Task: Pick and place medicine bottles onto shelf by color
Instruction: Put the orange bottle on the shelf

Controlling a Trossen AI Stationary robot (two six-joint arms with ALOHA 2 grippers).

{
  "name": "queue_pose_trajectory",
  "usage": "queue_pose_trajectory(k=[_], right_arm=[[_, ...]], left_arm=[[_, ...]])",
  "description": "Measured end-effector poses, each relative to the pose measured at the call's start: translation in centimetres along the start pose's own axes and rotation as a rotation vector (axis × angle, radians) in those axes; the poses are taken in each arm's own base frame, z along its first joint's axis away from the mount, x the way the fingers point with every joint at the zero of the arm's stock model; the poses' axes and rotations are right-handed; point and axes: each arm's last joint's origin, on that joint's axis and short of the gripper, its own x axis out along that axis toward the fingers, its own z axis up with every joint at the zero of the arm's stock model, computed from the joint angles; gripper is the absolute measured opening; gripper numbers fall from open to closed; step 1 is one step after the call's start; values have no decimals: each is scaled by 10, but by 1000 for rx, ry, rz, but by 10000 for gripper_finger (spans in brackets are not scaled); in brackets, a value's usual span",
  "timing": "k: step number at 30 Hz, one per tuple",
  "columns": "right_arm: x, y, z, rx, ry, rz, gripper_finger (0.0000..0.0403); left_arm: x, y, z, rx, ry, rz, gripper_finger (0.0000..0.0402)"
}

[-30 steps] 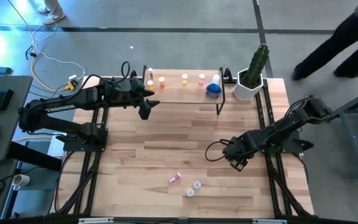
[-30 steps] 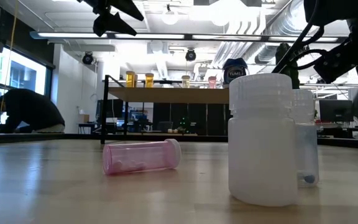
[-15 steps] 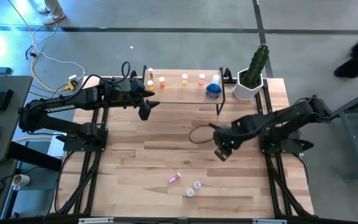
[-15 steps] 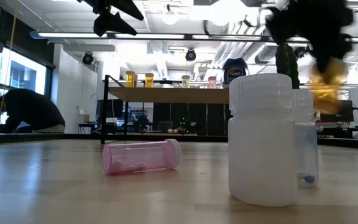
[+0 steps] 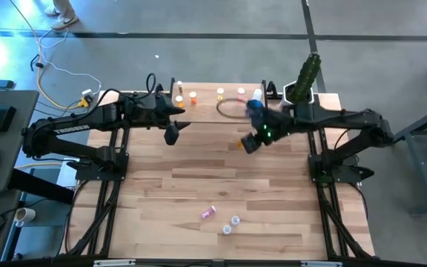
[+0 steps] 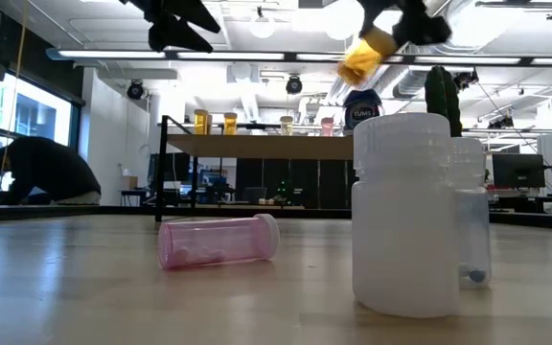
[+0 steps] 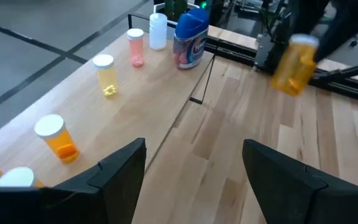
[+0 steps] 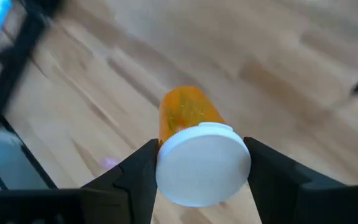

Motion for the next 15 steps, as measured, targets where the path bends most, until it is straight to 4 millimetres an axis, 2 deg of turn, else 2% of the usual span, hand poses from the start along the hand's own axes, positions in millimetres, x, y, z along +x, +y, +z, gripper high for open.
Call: queue_pose_trajectory(k=[7, 15], right_arm=[[-19, 10, 49, -19, -144, -40, 192], [-14, 12, 103, -94, -120, -152, 192]], left_arm=[[0, 0, -1, 64, 15, 5, 255], [0, 2, -7, 147, 73, 14, 255]])
